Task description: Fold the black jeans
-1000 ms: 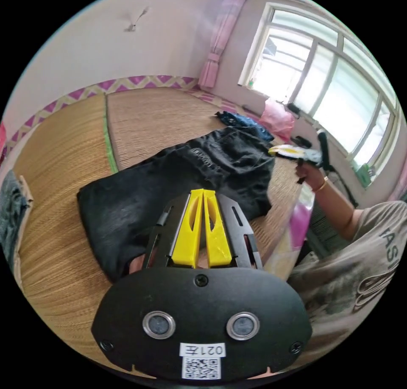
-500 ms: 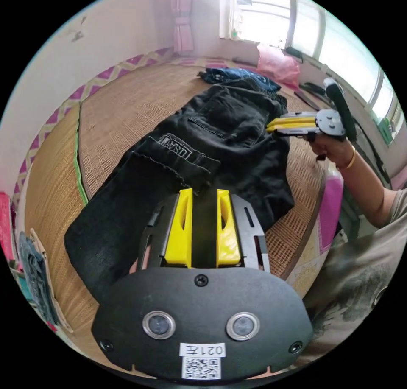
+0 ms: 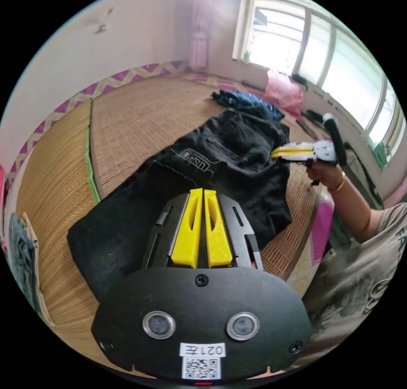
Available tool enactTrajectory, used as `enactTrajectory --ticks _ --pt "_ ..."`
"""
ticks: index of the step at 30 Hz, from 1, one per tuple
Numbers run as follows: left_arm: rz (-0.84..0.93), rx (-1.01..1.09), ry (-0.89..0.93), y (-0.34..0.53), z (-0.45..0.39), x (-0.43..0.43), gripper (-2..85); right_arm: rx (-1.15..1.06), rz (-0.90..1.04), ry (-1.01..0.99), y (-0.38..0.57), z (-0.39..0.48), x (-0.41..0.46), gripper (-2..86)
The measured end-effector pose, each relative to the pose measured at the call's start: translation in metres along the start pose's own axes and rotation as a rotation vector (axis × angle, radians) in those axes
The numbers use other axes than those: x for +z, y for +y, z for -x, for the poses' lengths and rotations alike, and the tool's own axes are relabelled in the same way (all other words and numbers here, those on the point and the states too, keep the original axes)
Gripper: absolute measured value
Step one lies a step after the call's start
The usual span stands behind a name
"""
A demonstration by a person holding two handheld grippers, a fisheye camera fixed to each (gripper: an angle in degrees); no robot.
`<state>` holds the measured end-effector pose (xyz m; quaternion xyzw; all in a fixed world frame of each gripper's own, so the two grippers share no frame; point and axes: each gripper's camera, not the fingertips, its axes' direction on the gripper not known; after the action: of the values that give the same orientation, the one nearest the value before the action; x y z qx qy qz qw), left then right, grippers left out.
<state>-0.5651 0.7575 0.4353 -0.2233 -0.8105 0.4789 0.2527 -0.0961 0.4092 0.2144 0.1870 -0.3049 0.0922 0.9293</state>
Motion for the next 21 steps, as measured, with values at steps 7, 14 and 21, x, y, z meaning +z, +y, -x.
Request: enactTrajectory --ticks 7,14,21 --pt "-0.314 -0.396 -0.174 0.202 0.218 -0.247 -1.0 0.0 0.001 0.002 0.01 0.017 0.012 5.5" --pt "-0.338 -0.976 -0.26 0.559 0.436 -0.324 -0.9 0.013 0.003 -0.012 0.018 0.026 0.024 5.3" --pt "-0.588 -1.14 -0.117 0.745 0.477 -0.296 -0.8 0.045 0.004 -0.064 0.024 0.029 0.039 5.1"
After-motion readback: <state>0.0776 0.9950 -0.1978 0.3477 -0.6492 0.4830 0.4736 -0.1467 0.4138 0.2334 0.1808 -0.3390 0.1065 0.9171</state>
